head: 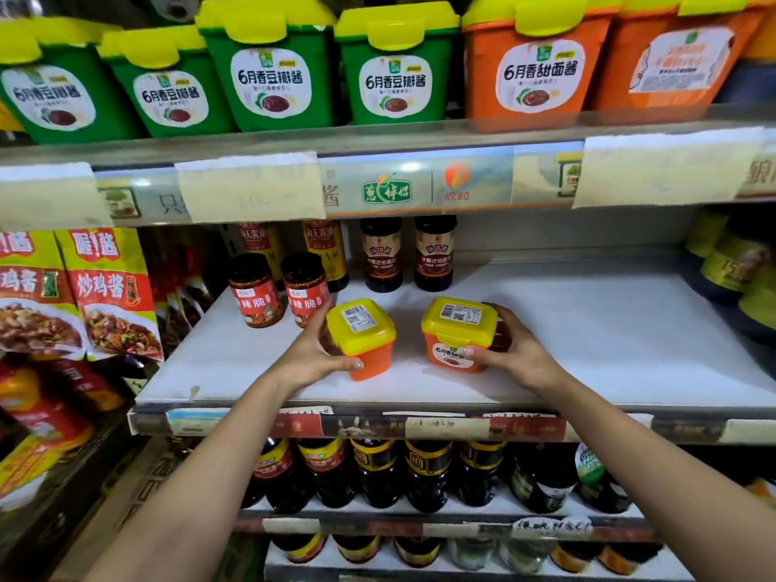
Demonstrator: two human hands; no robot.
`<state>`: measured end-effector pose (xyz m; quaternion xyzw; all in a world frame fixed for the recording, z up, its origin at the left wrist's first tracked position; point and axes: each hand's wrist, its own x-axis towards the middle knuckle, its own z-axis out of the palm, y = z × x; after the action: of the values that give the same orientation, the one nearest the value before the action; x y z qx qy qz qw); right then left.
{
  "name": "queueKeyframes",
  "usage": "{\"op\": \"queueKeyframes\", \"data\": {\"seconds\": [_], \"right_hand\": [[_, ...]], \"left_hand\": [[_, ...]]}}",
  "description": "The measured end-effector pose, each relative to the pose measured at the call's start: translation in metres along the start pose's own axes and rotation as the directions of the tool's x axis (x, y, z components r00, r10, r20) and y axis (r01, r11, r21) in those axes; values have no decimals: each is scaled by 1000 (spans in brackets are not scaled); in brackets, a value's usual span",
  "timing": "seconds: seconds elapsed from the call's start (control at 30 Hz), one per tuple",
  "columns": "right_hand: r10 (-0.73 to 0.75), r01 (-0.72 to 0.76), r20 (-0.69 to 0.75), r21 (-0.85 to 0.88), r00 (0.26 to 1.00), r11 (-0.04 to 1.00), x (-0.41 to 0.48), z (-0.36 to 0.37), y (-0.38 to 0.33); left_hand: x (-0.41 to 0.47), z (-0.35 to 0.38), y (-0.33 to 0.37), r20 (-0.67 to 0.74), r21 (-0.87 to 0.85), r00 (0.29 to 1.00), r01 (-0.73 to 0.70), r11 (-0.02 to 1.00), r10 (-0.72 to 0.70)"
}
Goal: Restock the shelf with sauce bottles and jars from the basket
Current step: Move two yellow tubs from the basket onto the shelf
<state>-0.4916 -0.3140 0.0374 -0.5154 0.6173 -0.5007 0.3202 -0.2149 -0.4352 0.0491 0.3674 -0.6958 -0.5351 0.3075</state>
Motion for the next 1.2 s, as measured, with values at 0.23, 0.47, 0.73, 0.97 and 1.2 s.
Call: {"op": "queueKeyframes", "data": {"seconds": [0.23,0.47,0.73,0.97,1.2], "right_hand": [[14,-14,-3,32,1000,999,-1,1,1],[-19,19,-1,-32,1000,999,-1,-1,4],[-33,35,17,-79,999,996,2,-5,7],[-19,18,-15,-95,1000,995,7,-2,7],[1,-4,-17,-156,1000,988,32,8,2]], "left_hand": [[3,43,1,-246,33,966,-73,997,78],[4,30,-4,-38,4,999,-5,1000,5],[17,32,-9,-149,20,988,39,999,-35],[32,37,-11,-206,34,977,56,998,-47],[43,34,-5,-275,52,961,35,998,-20]]}}
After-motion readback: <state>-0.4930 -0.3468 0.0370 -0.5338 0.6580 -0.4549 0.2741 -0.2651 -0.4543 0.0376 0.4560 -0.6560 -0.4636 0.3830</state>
